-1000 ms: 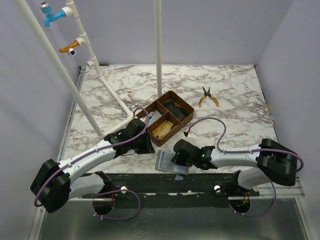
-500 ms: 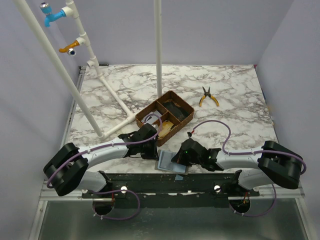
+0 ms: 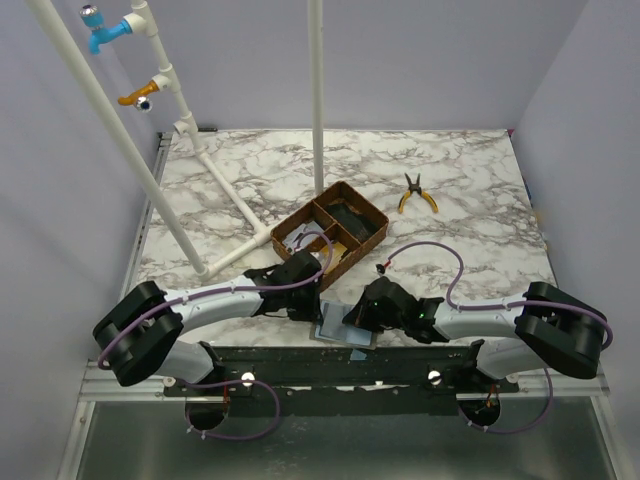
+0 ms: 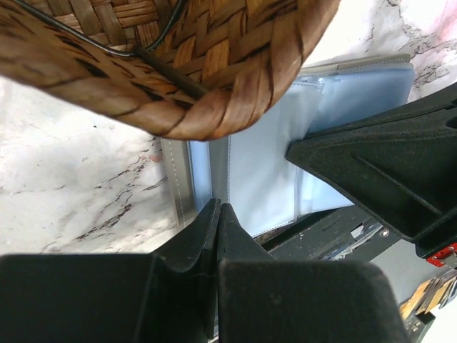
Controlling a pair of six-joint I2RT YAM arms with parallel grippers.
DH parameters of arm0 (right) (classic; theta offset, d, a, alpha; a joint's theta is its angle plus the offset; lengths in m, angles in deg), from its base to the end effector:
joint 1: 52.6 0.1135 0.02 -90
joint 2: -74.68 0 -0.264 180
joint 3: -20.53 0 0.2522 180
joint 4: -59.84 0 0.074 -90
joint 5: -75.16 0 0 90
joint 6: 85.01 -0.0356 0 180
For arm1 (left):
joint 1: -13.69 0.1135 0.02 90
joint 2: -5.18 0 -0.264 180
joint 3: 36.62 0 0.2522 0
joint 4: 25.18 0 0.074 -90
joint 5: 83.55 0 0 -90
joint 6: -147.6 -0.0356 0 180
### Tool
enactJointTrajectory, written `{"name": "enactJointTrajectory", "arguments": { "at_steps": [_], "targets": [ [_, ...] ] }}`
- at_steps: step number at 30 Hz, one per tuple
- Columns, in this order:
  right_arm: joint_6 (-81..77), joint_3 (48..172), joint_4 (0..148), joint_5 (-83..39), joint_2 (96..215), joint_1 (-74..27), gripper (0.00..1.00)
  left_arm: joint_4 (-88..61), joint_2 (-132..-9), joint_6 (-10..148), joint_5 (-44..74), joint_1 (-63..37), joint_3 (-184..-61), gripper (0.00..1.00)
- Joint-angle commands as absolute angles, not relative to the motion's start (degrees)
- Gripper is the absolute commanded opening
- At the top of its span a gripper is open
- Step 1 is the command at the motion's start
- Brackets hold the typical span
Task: Take the credit cards out of the card holder
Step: Remove the credit card from the card holder.
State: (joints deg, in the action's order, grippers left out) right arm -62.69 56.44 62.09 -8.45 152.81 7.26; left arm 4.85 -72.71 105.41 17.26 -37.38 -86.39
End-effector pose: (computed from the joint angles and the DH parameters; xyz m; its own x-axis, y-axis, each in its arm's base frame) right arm 0.1192 0.1974 0.1258 -0.8917 0.2951 -0.3431 0.0141 0.7760 0.6305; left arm 0.1485 -0.1944 0.1602 -0.9707 0.0435 -0.2364 0.1595 0.8524 -0.4980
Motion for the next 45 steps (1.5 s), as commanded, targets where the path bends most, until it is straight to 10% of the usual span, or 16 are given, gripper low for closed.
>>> {"name": "enactJointTrajectory", "arguments": {
  "at_steps": [1,25,45],
  "targets": [
    [-61.5,53.1,70.3,-7.5,156.1,6.6,0.01,4.3,-73.7,105.6,17.0,-38.2,-88.0,0.0],
    [-60.7,53.6,68.7,-8.5,157.3,6.0,0.01,0.7,-80.0,105.8,20.8,-41.2,-90.6,0.0],
    [-58.3,66.7,90.3,0.2,140.0,5.9,0.61,-0.9,-84.6,107.7,20.5,-42.2,-94.3,0.0]
  ]
}}
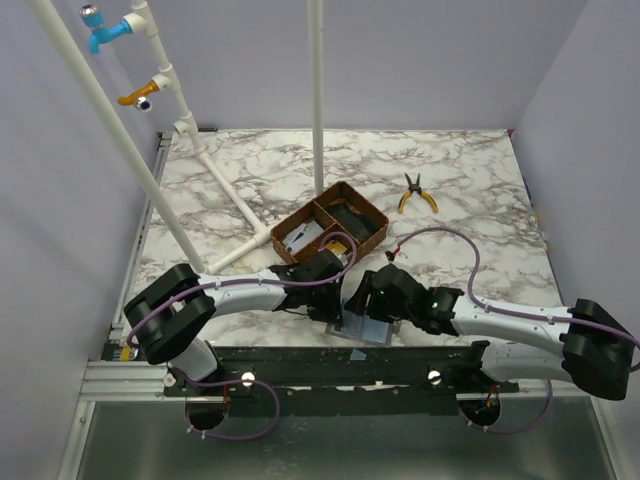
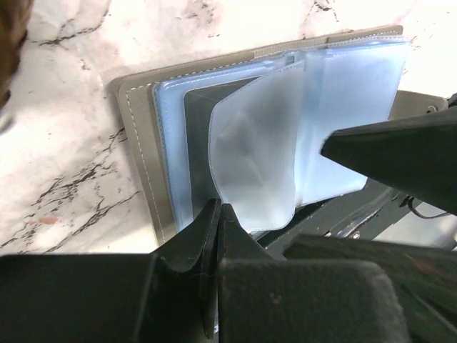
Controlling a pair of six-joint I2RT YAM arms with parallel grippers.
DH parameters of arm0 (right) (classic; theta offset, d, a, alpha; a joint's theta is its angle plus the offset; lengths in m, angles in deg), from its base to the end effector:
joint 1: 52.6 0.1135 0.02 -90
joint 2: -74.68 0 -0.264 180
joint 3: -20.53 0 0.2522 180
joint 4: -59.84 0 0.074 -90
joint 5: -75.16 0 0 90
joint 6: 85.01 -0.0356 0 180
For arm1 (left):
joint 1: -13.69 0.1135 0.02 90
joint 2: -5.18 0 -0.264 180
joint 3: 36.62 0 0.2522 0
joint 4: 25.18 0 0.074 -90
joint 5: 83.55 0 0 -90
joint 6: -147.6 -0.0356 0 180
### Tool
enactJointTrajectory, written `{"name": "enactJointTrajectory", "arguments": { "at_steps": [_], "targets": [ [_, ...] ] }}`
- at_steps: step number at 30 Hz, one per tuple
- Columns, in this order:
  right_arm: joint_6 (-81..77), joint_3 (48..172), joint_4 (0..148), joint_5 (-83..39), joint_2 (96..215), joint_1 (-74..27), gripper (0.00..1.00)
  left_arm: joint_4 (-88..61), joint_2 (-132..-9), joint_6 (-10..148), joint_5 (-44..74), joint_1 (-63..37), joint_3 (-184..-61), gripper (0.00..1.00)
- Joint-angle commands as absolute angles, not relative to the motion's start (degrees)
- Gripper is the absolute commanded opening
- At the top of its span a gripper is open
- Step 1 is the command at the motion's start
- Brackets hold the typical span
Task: Take the credit cards out of the card holder
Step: Remove the credit card from the card holder.
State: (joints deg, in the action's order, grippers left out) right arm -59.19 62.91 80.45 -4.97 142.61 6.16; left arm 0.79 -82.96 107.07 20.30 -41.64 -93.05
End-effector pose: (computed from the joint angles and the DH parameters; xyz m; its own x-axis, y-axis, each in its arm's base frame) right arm 0.1213 0.1883 0.1707 -0.8658 0.2827 -0.4130 -0.0033 0.8219 0.5696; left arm 0.1546 -0.2384 0.1531 -0.9747 0.1119 -0.1937 0.2009 0.8188 -0.5378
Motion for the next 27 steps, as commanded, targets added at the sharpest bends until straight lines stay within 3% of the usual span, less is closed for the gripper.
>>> {"name": "enactJointTrajectory", "arguments": {
  "at_steps": [1,12,20,27],
  "targets": [
    [-58.9,67.4,92.8,1.0,139.6,6.0,0.62,-1.0,-84.9,107.8,20.5,-42.3,-94.5,0.0],
    [-65.6,68.5,113.0,9.4,135.5,5.9,0.61,-1.1,-87.3,107.7,20.9,-43.1,-96.7,0.0],
    [-68.3,64.9,112.8,8.8,134.7,5.9,0.63,-1.1,-88.0,107.7,21.0,-43.4,-97.2,0.0],
    [-67.8,60.1,102.5,5.9,138.9,5.9,0.37,-1.2,-87.8,107.6,20.7,-43.8,-97.4,0.0]
  ]
}}
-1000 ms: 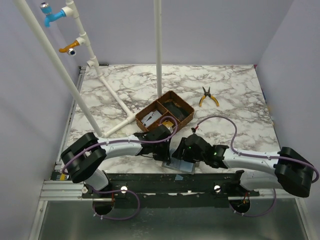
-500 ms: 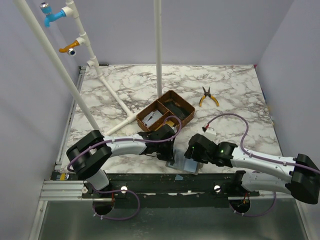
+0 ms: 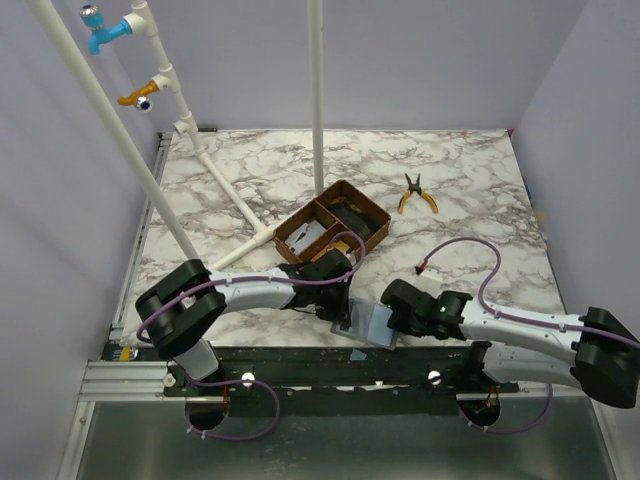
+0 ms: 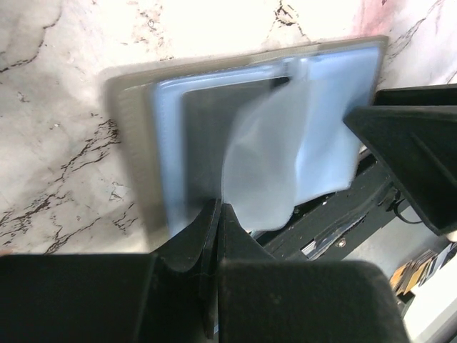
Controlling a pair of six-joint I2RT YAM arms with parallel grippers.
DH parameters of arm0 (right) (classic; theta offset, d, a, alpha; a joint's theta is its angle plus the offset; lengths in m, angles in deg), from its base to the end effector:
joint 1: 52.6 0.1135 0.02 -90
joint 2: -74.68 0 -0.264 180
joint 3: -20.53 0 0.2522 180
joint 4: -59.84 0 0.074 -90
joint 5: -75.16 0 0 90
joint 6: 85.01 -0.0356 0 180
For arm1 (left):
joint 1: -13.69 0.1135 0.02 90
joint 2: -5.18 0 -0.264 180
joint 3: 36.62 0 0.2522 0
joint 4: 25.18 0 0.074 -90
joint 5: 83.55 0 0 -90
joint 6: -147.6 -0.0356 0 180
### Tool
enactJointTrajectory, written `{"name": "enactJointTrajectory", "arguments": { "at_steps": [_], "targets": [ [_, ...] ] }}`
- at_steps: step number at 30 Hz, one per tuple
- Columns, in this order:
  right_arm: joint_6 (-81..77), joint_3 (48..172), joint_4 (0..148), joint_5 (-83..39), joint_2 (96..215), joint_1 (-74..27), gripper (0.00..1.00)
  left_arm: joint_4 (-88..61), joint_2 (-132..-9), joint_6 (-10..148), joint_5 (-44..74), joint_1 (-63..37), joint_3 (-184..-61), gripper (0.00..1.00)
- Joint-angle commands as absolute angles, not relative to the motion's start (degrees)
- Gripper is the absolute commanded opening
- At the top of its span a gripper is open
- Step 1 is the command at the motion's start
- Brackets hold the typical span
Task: Take the credit cards out of the card holder
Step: Remove the credit card from the card holder.
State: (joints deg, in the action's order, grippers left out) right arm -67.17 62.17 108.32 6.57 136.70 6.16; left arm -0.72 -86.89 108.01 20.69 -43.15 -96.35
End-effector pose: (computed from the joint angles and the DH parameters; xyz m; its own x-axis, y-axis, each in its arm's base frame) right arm 0.0999 0.1396 0.1589 -0.8409 0.3225 -0.4346 0.2375 0.9415 0.2390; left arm 0.1579 -0.2576 0.1516 -0.9738 0.1247 -0.1903 0.2114 0.8058 -0.5531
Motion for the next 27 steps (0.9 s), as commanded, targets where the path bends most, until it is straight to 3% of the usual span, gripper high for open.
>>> {"name": "enactJointTrajectory", "arguments": {
  "at_steps": [1,4,9,18,27],
  "targets": [
    [-67.1,59.8,100.6,5.5,139.6,5.9,0.34,-1.2,-87.8,107.5,20.5,-44.0,-97.5,0.0],
    [-65.1,59.1,95.3,3.9,141.7,5.6,0.25,-0.6,-88.0,107.5,20.0,-44.7,-98.0,0.0],
    [-61.2,59.4,89.0,2.3,145.0,5.4,0.22,0.2,-88.9,107.2,19.3,-45.5,-99.1,0.0],
    [-57.8,60.6,84.7,1.2,146.3,4.4,0.24,2.2,-89.5,106.2,17.2,-46.1,-102.1,0.0],
    [-58.2,64.3,91.6,3.8,139.5,4.2,0.29,2.0,-88.4,105.9,17.2,-46.2,-102.5,0.0]
  ]
}}
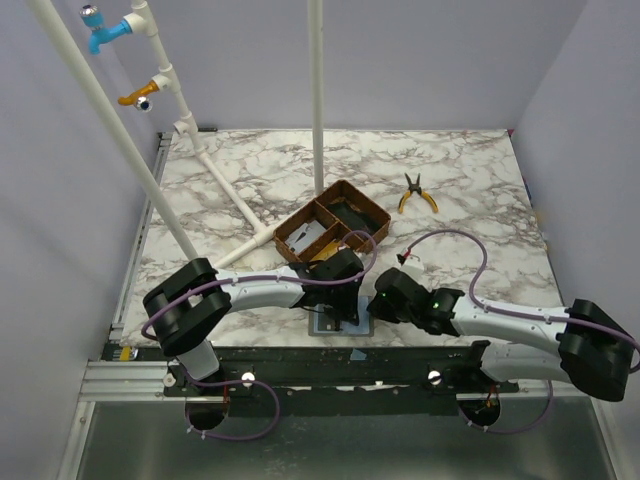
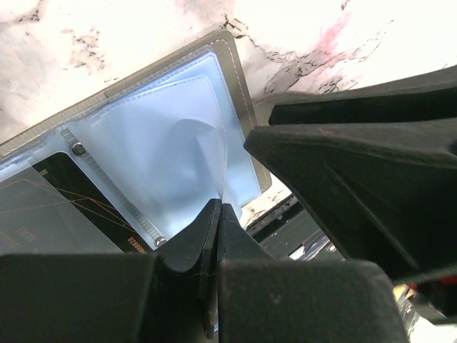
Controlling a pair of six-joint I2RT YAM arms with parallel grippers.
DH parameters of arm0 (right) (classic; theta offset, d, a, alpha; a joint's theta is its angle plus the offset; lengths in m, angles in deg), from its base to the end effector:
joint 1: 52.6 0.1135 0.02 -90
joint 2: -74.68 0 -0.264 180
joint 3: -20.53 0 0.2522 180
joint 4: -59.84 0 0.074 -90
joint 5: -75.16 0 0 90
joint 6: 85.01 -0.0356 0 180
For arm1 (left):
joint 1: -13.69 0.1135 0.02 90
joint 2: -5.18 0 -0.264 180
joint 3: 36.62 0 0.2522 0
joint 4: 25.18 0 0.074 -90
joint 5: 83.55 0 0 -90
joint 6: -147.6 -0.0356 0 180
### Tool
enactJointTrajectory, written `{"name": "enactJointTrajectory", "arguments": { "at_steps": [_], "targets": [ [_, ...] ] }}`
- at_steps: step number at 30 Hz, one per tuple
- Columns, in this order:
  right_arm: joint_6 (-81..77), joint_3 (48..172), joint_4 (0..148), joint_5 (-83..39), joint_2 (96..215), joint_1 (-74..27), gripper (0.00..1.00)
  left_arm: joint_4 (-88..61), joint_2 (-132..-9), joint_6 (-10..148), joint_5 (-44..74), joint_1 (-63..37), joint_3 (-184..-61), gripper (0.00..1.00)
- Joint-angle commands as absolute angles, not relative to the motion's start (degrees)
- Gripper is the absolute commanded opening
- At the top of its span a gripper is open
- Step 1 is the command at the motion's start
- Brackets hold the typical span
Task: Take the credit cards out of the card holder
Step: Remove the credit card from the card holder.
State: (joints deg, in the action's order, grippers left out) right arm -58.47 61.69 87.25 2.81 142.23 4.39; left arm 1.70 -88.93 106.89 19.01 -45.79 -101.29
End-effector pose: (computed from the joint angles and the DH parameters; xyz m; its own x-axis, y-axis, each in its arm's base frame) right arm 0.1228 0.1693 0.1583 -0.8240 0.2964 -0.4828 0.0798 0.9044 0.4190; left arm 0.1553 -0.2786 0.1624 -0.9594 0.1706 -0.2245 0.2680 0.7989 -0.5384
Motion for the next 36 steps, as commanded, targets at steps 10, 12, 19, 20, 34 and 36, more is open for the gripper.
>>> {"name": "enactJointTrajectory", "arguments": {
  "at_steps": [10,12,19,20,34,36],
  "targets": [
    [-58.6,69.7,98.9,6.7,133.5,4.2,0.35,2.0,-88.0,104.9,18.6,-46.6,-104.1,0.09],
    [-58.8,70.2,99.2,6.7,133.1,4.2,0.35,2.0,-87.7,104.5,18.9,-46.8,-104.4,0.13],
    [-59.0,71.7,100.4,6.7,132.8,4.2,0.35,2.6,-86.1,104.0,19.1,-47.0,-104.3,0.2],
    [-59.0,71.9,100.4,6.6,132.7,4.2,0.35,2.7,-85.5,103.8,18.9,-47.0,-104.1,0.2],
    [-58.2,74.3,99.0,3.8,135.2,4.2,0.35,7.3,-78.7,102.8,15.3,-47.0,-103.1,0.26],
    [-58.4,73.6,97.2,2.2,135.8,4.2,0.35,10.1,-76.8,103.2,12.2,-46.9,-102.6,0.26]
  ]
}}
